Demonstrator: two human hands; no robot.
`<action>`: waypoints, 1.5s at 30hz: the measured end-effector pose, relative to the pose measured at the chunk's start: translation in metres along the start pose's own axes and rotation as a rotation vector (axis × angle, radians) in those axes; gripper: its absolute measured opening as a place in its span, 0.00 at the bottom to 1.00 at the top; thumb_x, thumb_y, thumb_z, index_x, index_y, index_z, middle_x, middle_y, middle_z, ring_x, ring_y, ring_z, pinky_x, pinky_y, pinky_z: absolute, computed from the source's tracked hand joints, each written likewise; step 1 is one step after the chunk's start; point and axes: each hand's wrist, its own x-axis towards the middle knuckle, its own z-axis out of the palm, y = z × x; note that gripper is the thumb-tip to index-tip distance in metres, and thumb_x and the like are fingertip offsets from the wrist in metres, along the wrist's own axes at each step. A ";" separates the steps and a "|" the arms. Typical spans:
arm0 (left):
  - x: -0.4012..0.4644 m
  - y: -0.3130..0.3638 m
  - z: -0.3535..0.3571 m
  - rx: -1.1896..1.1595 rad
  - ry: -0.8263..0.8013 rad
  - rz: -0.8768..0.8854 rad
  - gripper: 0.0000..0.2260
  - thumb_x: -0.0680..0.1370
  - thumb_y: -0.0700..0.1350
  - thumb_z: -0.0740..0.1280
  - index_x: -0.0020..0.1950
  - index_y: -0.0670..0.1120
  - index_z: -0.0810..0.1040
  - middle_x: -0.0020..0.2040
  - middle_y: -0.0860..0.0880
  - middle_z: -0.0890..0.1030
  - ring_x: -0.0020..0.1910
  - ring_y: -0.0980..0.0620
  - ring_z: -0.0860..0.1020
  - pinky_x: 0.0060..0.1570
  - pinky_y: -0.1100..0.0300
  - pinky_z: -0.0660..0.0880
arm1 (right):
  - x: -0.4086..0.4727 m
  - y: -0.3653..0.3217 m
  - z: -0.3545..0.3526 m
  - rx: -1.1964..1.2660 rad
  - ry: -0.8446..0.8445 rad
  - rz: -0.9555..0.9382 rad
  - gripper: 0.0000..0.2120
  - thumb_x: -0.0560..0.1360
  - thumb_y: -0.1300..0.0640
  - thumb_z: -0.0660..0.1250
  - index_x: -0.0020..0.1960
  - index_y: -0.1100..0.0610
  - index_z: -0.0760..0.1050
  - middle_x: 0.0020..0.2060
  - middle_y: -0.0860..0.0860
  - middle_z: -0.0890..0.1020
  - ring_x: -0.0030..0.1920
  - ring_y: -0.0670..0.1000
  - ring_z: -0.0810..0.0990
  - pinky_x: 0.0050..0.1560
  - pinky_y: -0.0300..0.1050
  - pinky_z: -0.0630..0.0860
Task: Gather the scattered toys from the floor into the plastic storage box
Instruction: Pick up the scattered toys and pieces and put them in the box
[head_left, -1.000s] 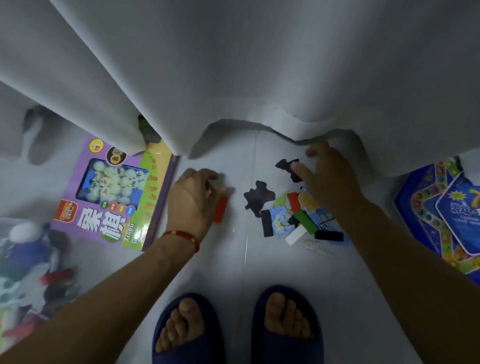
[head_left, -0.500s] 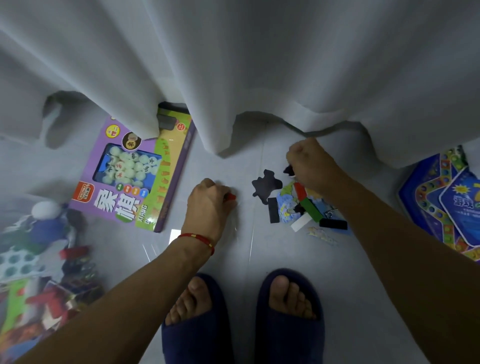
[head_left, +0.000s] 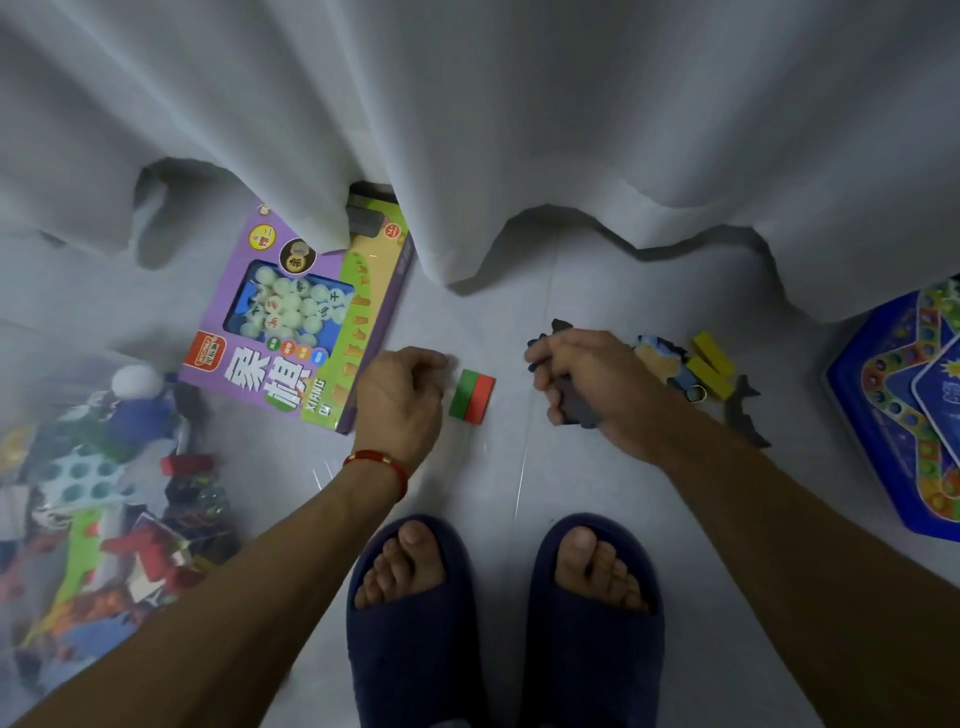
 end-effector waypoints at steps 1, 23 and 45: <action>-0.004 0.000 -0.001 -0.054 -0.020 -0.043 0.12 0.79 0.34 0.59 0.52 0.43 0.82 0.45 0.51 0.81 0.43 0.53 0.79 0.48 0.59 0.77 | -0.001 0.003 0.008 -0.276 0.047 -0.086 0.08 0.80 0.61 0.60 0.52 0.60 0.77 0.38 0.55 0.78 0.32 0.49 0.75 0.31 0.44 0.73; -0.025 0.020 0.001 0.120 -0.363 -0.161 0.15 0.81 0.55 0.58 0.51 0.42 0.73 0.47 0.43 0.75 0.44 0.44 0.74 0.42 0.56 0.69 | -0.061 -0.006 0.001 0.635 -0.183 0.094 0.14 0.74 0.54 0.64 0.56 0.60 0.71 0.42 0.55 0.77 0.37 0.49 0.74 0.37 0.41 0.76; -0.268 -0.053 -0.334 -1.046 0.183 -0.713 0.09 0.77 0.42 0.61 0.45 0.38 0.77 0.45 0.37 0.77 0.42 0.40 0.77 0.48 0.47 0.81 | -0.281 -0.157 0.305 -0.283 -0.583 0.105 0.06 0.74 0.63 0.63 0.50 0.63 0.70 0.42 0.60 0.75 0.43 0.59 0.75 0.55 0.54 0.81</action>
